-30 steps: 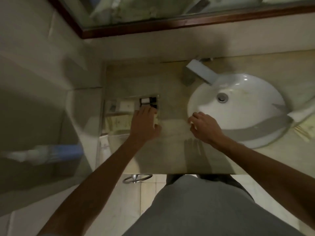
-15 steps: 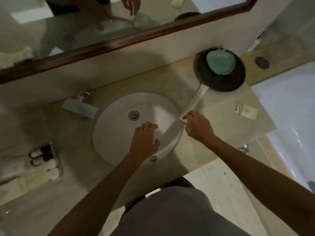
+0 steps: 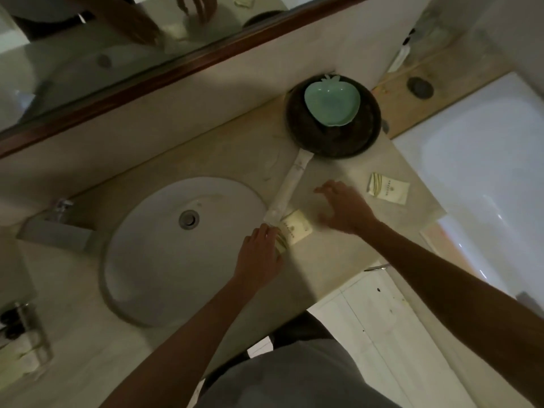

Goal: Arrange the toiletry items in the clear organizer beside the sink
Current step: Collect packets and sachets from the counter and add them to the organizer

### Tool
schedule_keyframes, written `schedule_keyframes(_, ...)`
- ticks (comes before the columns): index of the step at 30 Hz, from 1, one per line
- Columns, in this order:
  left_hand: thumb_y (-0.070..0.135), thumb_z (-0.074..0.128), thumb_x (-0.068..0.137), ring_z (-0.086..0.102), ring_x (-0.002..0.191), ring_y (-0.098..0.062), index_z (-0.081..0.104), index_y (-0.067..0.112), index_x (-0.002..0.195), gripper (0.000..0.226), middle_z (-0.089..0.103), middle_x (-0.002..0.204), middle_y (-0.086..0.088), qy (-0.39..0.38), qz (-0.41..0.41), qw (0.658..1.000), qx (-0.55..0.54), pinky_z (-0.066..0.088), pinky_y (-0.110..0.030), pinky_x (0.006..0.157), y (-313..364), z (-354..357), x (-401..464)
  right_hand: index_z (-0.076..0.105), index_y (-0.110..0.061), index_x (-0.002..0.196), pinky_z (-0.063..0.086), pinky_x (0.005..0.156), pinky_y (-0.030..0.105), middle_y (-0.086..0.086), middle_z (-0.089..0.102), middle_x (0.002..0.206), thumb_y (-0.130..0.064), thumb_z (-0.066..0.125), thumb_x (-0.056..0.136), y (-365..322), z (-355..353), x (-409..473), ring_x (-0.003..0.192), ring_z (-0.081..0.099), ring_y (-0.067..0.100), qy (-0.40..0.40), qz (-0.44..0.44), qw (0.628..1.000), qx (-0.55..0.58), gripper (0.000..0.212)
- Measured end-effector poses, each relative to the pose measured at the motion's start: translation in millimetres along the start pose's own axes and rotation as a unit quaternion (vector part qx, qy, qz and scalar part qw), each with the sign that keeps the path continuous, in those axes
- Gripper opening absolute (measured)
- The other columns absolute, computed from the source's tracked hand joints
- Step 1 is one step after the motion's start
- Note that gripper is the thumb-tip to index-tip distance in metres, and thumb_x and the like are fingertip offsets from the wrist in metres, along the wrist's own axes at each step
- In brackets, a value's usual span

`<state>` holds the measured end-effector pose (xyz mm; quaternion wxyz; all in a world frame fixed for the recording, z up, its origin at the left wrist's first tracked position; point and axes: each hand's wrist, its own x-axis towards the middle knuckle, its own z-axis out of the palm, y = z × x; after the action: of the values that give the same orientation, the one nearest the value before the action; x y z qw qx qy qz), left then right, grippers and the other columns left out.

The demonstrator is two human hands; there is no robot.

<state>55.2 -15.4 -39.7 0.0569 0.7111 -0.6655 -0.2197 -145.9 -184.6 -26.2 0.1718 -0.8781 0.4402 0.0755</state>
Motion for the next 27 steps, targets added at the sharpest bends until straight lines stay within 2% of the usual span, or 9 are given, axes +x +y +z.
schedule_keyframes(2,0.036,0.066,0.074,0.053,0.103,-0.024,0.046,0.016,0.125,0.058,0.053,0.120,-0.006,0.006,0.000,1.000,0.004,0.047,-0.037,0.082,8.5,4.4,6.6,0.049,-0.015,0.131,0.045,0.090,0.045,0.013,0.050,0.132,-0.020,0.070,0.074,37.1,-10.3,1.4,0.112,0.051,0.033,0.063,0.079,0.994,-0.027,0.061)
schedule_keyframes(4,0.035,0.068,0.071,0.052,0.104,-0.023,0.046,0.016,0.126,0.062,0.052,0.120,-0.005,0.005,-0.002,1.000,0.006,0.047,-0.037,0.082,13.6,7.6,12.7,0.044,-0.012,0.135,0.044,0.093,0.047,0.015,0.047,0.137,-0.015,0.068,0.072,73.6,-16.5,1.3,0.116,0.049,0.036,0.063,0.157,0.984,-0.051,0.067)
schedule_keyframes(6,0.033,0.071,0.068,0.052,0.104,-0.024,0.045,0.016,0.126,0.066,0.052,0.119,-0.005,0.005,-0.003,1.000,0.014,0.047,-0.037,0.082,17.6,8.8,18.3,0.039,-0.011,0.138,0.044,0.097,0.050,0.016,0.044,0.139,-0.026,0.068,0.078,104.3,-18.6,-0.7,0.120,0.046,0.037,0.025,0.218,0.975,-0.043,0.070)
schedule_keyframes(9,0.037,0.071,0.070,0.053,0.104,-0.025,0.044,0.016,0.129,0.068,0.053,0.118,-0.006,0.011,-0.010,1.000,0.021,0.048,-0.037,0.081,21.6,10.7,26.0,0.043,-0.007,0.134,0.046,0.094,0.051,0.019,0.047,0.130,-0.044,0.069,0.081,121.3,-16.9,-5.2,0.113,0.049,0.037,-0.007,0.268,0.963,-0.012,0.070)
schedule_keyframes(13,0.046,0.065,0.075,0.051,0.104,-0.023,0.042,0.016,0.133,0.070,0.051,0.121,-0.005,0.006,-0.034,0.999,0.013,0.047,-0.037,0.080,17.1,14.9,26.2,0.055,-0.006,0.121,0.043,0.092,0.048,0.018,0.057,0.118,-0.037,0.066,0.087,85.3,7.0,-12.7,0.108,0.054,0.038,0.021,0.180,0.983,0.028,0.048)
schedule_keyframes(16,0.041,0.067,0.072,0.050,0.108,-0.022,0.038,0.017,0.136,0.074,0.048,0.126,-0.004,0.005,-0.052,0.999,-0.009,0.046,-0.035,0.084,8.7,14.4,19.3,0.056,-0.013,0.118,0.029,0.092,0.039,0.010,0.059,0.118,-0.033,0.048,0.088,40.0,19.6,-15.8,0.112,0.052,0.032,-0.004,0.105,0.986,0.127,0.038)
schedule_keyframes(21,0.044,0.067,0.074,0.048,0.108,-0.022,0.039,0.017,0.134,0.072,0.047,0.126,-0.004,0.025,-0.065,0.996,-0.057,0.045,-0.037,0.085,-2.4,10.9,9.0,0.054,-0.023,0.115,0.027,0.090,0.035,-0.003,0.054,0.110,-0.031,0.041,0.092,-40.7,28.8,-5.8,0.102,0.049,0.016,-0.042,-0.067,0.991,0.104,0.028)
schedule_keyframes(24,0.041,0.065,0.076,0.050,0.108,-0.023,0.042,0.015,0.134,0.067,0.050,0.126,-0.004,0.048,-0.055,0.996,-0.045,0.045,-0.037,0.085,-6.2,13.1,4.1,0.055,-0.024,0.115,0.029,0.091,0.038,-0.004,0.056,0.110,-0.038,0.033,0.089,-55.7,30.5,0.6,0.101,0.049,0.017,-0.050,-0.078,0.992,0.091,0.036)
schedule_keyframes(27,0.044,0.068,0.074,0.050,0.110,-0.023,0.043,0.015,0.134,0.071,0.052,0.126,-0.003,0.045,-0.014,0.999,0.000,0.045,-0.037,0.087,-0.8,13.6,9.5,0.057,-0.021,0.110,0.031,0.092,0.040,0.000,0.059,0.110,-0.035,0.039,0.090,-47.9,33.2,-3.2,0.101,0.052,0.021,-0.021,-0.045,0.996,0.080,0.031)
